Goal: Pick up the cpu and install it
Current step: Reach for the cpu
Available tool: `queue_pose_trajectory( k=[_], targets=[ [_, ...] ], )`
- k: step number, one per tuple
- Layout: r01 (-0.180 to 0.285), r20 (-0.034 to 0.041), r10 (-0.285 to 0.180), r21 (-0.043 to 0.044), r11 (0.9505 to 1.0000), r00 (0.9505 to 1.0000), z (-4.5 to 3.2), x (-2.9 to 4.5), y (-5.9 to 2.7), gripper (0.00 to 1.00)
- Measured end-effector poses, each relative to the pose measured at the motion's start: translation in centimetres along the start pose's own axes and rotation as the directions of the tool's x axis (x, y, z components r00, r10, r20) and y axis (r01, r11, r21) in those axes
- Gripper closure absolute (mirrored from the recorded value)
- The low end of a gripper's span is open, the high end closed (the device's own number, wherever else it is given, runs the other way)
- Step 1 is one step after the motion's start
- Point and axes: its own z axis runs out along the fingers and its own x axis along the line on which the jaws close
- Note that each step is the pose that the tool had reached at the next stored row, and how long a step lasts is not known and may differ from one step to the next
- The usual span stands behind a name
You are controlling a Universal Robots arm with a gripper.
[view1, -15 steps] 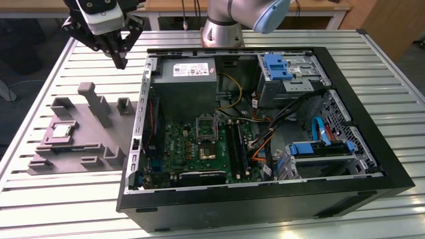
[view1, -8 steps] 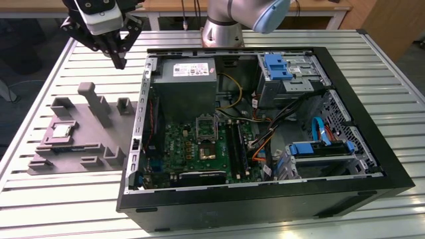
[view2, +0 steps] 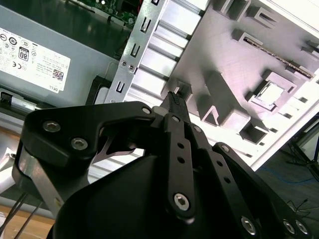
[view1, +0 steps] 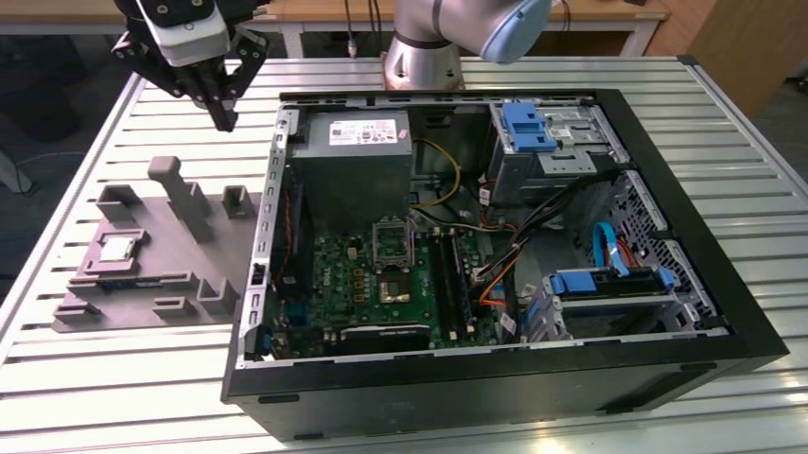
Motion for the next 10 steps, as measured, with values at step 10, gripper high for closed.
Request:
queue_pose_trajectory(
  k=[10],
  targets=[
    [0.0, 0.0, 0.0, 0.0001, 1.0, 1.0, 0.0, 0.51, -0.04, 0.89]
  ],
)
